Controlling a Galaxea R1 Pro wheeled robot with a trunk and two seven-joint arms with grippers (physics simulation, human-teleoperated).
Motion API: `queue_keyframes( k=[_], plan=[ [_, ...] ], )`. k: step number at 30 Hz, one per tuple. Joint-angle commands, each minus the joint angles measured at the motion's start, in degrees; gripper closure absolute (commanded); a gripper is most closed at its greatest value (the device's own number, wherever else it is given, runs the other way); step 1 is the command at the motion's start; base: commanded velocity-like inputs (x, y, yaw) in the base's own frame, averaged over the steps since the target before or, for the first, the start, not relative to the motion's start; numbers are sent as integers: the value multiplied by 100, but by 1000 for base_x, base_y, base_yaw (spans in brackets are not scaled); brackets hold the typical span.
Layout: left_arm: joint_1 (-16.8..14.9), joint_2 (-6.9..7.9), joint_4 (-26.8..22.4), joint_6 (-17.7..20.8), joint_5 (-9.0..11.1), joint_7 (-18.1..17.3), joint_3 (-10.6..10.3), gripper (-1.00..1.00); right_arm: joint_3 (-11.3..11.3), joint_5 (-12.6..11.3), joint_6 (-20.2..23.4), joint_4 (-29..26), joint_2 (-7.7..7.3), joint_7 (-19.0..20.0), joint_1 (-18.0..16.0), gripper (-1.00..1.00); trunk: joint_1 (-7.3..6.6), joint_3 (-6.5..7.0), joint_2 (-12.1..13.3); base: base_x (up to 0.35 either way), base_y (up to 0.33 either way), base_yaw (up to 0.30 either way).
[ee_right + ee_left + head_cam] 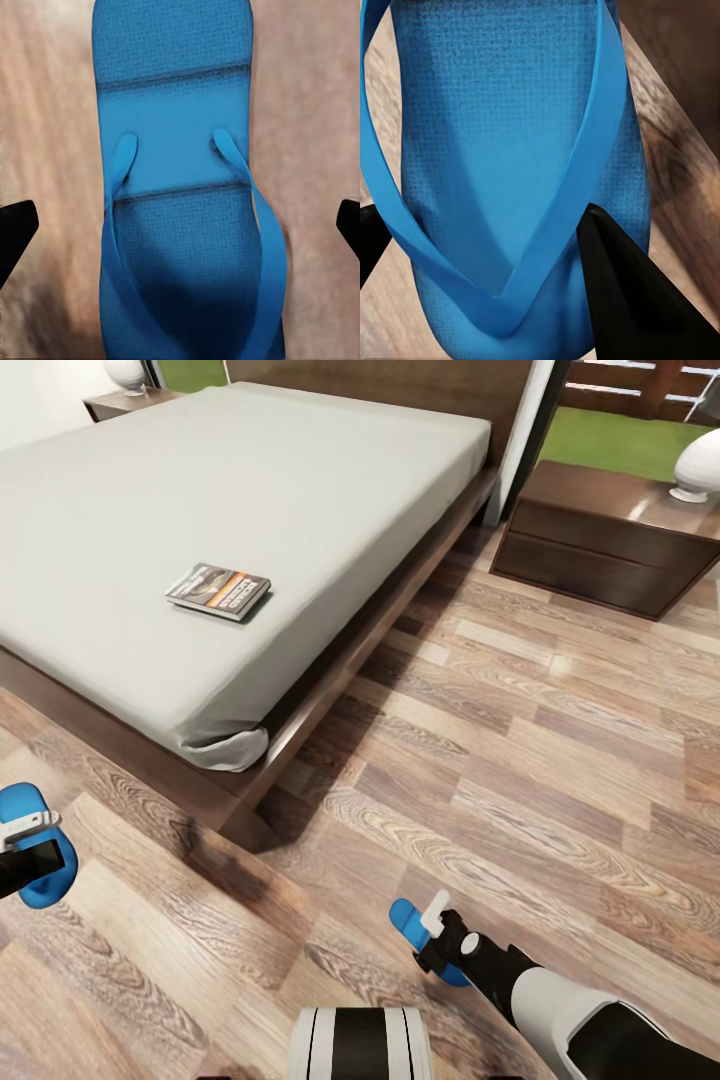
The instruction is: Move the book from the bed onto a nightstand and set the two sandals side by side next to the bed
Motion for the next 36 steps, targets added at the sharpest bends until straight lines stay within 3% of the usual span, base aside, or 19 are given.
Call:
queue_keyframes(
  k=[1,20,25,32,36],
  plan=[
    [-4,0,-4,29,4,-33,11,100,-44,60,-15,6,-1,10,-4,-100,1,-26,-3,0,0,0],
    [-4,0,-4,29,5,-35,12,100,-48,60,244,6,-18,-56,-4,-100,7,-70,-6,0,0,0],
    [-4,0,-4,29,4,-35,79,100,-48,60,245,6,-23,-63,-4,-100,19,-181,-12,0,0,0],
    [-4,0,-4,29,13,-37,117,100,-48,60,237,6,-20,-56,-4,-100,19,-181,-12,0,0,0],
    [-4,0,-4,29,13,-40,118,100,-48,60,234,6,-20,-55,-4,-100,30,-270,-18,0,0,0]
  ],
)
